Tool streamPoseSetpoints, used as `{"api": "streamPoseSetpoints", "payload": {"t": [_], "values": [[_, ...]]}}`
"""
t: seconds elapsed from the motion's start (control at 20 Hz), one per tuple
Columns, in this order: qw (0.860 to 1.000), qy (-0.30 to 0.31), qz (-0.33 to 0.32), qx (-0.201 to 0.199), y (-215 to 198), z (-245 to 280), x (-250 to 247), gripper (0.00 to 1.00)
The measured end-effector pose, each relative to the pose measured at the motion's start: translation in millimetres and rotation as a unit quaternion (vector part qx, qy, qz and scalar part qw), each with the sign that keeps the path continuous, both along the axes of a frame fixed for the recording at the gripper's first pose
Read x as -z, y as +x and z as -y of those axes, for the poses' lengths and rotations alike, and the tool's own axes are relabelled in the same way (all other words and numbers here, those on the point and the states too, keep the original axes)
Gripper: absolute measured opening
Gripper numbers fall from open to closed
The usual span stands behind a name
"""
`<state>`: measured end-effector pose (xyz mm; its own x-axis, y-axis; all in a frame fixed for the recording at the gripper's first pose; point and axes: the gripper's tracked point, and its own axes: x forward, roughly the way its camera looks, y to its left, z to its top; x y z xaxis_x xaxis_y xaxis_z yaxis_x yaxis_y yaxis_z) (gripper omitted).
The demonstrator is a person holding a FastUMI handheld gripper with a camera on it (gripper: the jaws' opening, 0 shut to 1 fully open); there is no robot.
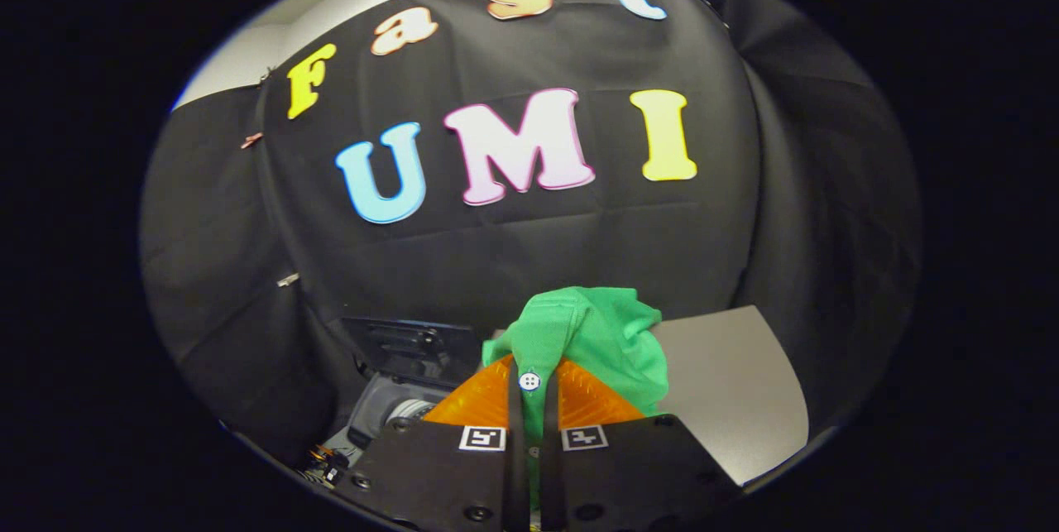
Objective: Put the clothes into the washing machine and then close the washing machine lid.
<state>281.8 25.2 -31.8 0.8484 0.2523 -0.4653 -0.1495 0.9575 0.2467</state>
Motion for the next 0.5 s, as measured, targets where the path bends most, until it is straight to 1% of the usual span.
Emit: {"api": "streamPoseSetpoints", "payload": {"t": [0.2, 0.4, 0.5], "values": [[0.999, 0.010, 0.011, -0.043, 0.7, -72.8, -14.5, 0.10], [0.996, 0.058, -0.008, -0.068, 2.5, -139.4, -4.6, 0.10], [0.995, 0.061, -0.010, -0.080, 3.4, -166.9, 2.0, 0.10]]}}
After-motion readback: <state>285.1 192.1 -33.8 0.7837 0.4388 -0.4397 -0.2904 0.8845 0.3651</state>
